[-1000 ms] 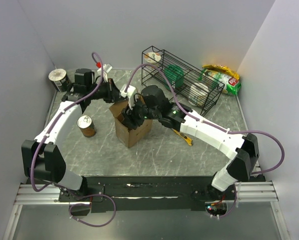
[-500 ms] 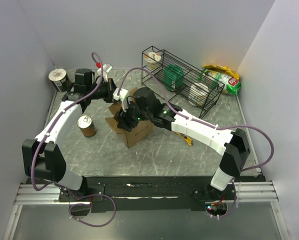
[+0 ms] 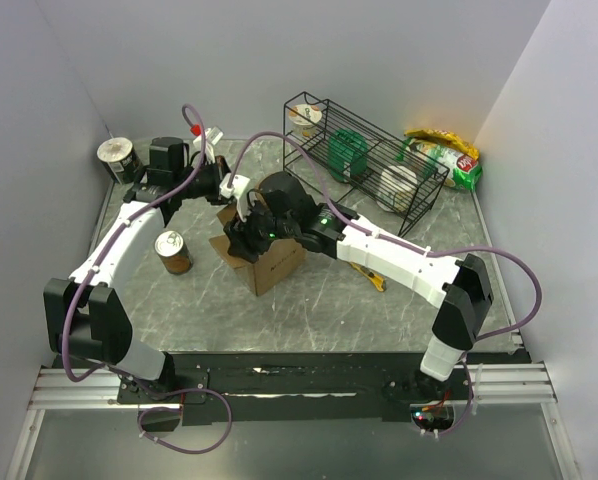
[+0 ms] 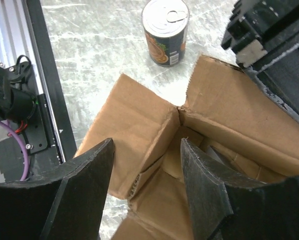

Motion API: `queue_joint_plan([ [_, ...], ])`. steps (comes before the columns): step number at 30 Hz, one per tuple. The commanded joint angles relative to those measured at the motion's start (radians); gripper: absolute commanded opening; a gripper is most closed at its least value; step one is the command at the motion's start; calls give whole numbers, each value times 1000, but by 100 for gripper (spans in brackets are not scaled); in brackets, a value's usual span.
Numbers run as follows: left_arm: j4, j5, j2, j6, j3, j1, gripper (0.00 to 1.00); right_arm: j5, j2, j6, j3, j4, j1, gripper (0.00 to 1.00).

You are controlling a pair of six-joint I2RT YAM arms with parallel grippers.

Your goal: Unpack the express box

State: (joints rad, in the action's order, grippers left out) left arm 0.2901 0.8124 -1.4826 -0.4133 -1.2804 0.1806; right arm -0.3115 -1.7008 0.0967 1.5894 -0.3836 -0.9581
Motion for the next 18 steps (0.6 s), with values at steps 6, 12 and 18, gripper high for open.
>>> queue_joint_plan([
  [6, -5, -67, 22, -53, -14, 7, 1, 20, -59, -6, 11, -98, -40, 68],
  [12, -3, -64, 13, -48, -27, 2, 1, 190, -118, 23, -14, -133, -53, 56],
  [18, -17, -29, 25, -58, -53, -3, 1, 203, -28, 133, -120, -65, -53, 0],
])
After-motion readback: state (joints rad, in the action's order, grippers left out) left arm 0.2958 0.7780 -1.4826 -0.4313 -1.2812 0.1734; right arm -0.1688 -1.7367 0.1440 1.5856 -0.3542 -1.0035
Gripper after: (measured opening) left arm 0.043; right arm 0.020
